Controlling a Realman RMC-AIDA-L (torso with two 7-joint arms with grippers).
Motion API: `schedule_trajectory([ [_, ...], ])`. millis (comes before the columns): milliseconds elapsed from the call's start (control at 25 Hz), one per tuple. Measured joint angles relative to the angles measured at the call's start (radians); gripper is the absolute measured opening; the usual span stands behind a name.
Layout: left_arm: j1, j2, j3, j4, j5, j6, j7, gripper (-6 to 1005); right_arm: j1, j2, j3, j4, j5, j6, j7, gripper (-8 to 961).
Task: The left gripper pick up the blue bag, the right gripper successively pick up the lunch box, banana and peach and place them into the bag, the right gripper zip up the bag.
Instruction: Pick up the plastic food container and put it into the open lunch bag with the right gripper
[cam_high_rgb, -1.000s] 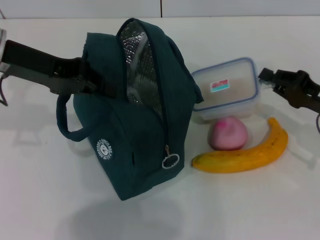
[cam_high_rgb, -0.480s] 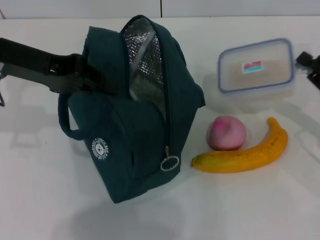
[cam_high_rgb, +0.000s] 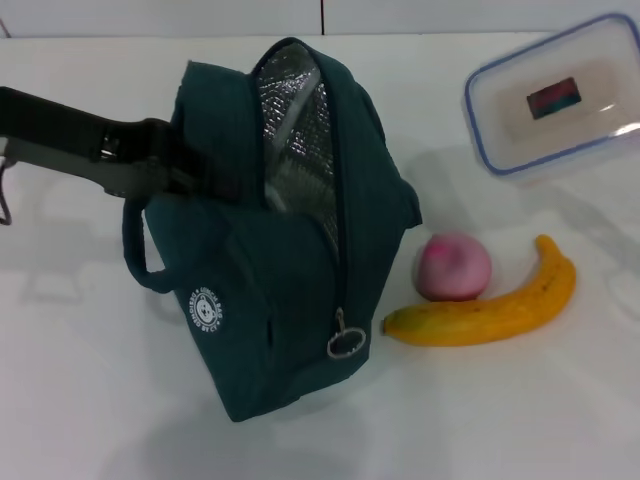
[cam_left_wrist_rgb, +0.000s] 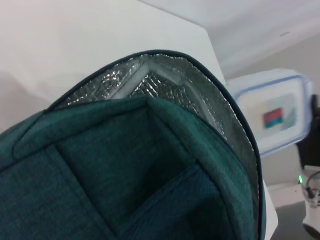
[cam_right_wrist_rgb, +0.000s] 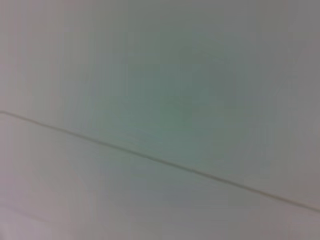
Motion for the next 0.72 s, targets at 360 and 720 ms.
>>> schedule_trajectory([
  [360,0.003,-0.013,0.058,-0.001,0.000,0.000,0.015,39,0.100,0.033,-0.001,0.001,0.022,-0.098,0.046,96],
  [720,0.003,-0.018,0.060,-0.004,0.004,-0.001,0.018,39,0.168,0.038,-0.002,0.025,0.024,-0.095,0.066,95],
])
